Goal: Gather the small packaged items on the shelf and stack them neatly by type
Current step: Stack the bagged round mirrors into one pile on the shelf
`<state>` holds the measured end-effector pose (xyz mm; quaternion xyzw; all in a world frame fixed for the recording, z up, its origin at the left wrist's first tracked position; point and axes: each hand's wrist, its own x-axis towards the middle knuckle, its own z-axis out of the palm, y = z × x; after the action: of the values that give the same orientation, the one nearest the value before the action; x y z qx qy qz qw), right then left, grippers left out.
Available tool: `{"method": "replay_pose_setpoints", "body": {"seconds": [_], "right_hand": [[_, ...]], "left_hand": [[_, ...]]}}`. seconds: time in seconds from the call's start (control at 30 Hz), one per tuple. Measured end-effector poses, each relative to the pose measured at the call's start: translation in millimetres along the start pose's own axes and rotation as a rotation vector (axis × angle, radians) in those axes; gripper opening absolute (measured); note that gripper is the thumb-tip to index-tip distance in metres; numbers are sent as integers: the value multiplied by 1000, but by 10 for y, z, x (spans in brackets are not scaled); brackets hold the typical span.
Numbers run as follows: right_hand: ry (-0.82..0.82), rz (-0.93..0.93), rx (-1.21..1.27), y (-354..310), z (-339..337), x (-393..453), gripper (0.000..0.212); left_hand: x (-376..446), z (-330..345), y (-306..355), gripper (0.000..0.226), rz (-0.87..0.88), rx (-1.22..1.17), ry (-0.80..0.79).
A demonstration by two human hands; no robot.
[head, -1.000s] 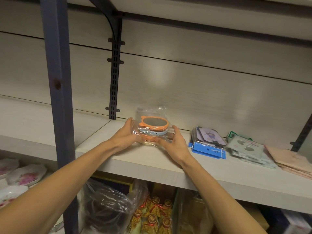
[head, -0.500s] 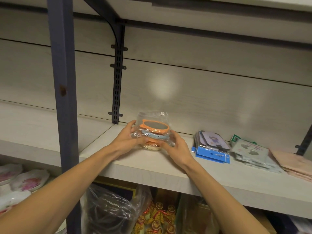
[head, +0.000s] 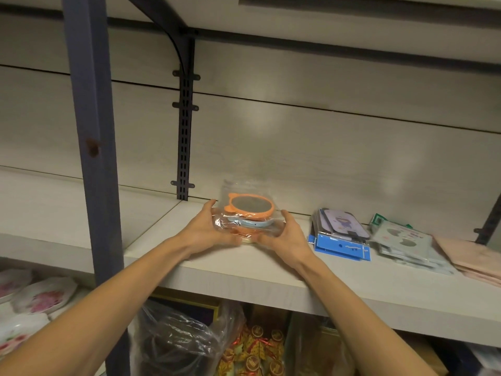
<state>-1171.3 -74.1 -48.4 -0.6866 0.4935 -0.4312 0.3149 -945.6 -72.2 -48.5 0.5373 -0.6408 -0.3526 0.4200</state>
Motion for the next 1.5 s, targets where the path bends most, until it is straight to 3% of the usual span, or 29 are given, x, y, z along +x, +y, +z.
{"method": "replay_pose_setpoints", "body": {"seconds": [0.17,0.3,0.4,0.5,0.7,0.9,1.07,1.27,1.4,1.5], "right_hand": [[-4,-27,-10,63,35,53,97],[-7,-42,-21,20,25,23,86],[-17,-32,-18,-1,34,4,99],[-40,-27,36,-3,60,1,101],[-33,-66,60,7,82,12,57],[0,-89,1,7,83,20,38],[-15,-122,24,-33,77,-15,51],[-35,-152,-45,-120,71,-96,40],[-72,-100,-41,-121,63,-88,81],[-100,-69,-92,-185,23,-129,105]], "left_hand": [[-16,26,6,112,31,11,-25],[11,26,-1,117,21,-29,-4],[13,8,23,131,-10,-93,23],[9,17,38,121,-25,-83,63],[21,30,6,118,7,-44,127],[21,24,-13,111,59,41,209],[-75,29,74,125,106,116,201],[-123,15,78,127,65,58,160],[-174,6,165,128,65,45,185],[-236,25,237,112,105,175,277]]}}
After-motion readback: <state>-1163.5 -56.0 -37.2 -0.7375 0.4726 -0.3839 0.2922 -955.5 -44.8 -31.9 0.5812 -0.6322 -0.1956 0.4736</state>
